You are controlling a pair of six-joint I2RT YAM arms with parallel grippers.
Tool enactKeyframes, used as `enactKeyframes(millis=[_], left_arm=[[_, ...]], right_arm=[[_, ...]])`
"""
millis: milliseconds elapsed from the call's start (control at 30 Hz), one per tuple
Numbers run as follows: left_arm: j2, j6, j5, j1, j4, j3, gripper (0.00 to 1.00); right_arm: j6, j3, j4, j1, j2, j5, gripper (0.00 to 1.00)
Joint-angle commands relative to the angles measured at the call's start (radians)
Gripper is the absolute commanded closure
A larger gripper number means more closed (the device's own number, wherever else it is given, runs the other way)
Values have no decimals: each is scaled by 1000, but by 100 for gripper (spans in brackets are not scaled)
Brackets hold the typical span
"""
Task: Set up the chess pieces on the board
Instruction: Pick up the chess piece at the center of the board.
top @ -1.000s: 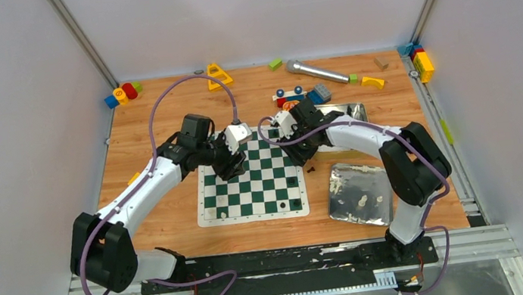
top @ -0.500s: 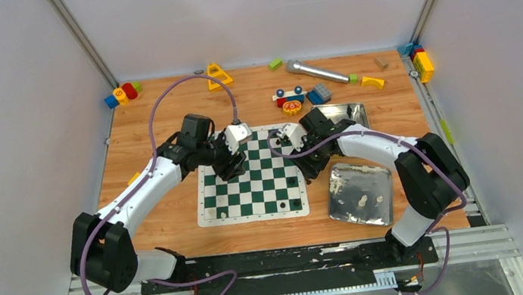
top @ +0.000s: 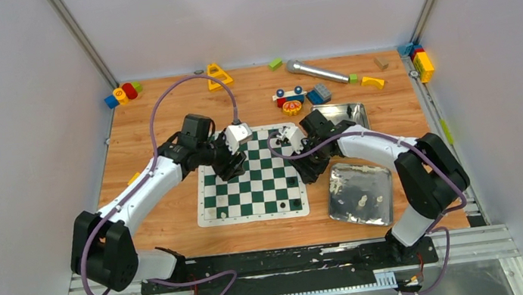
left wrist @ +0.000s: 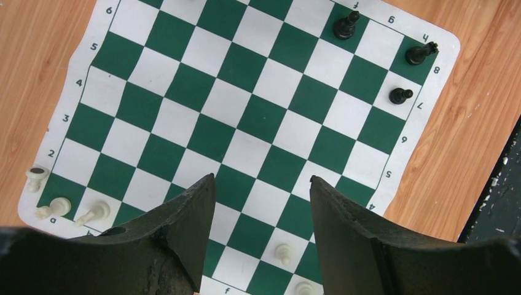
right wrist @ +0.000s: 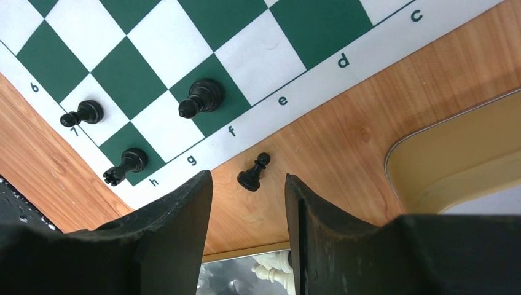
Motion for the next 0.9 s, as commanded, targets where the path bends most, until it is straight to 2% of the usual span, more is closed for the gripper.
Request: enactKeyframes(millis=[0,567,733,867], left_arm=[[10,19,0,3,8,3,34],[14,22,2,3,5,5,34],[15,22,0,3,4,5,34],[14,24,-1,3,4,5,34]], right_arm=[[18,8,13,7,-10,-18,52],[-23,-48,21,9,10,91,60],[-26,-40,29,9,28,90,68],[-29,-41,34,9,30,98,78]])
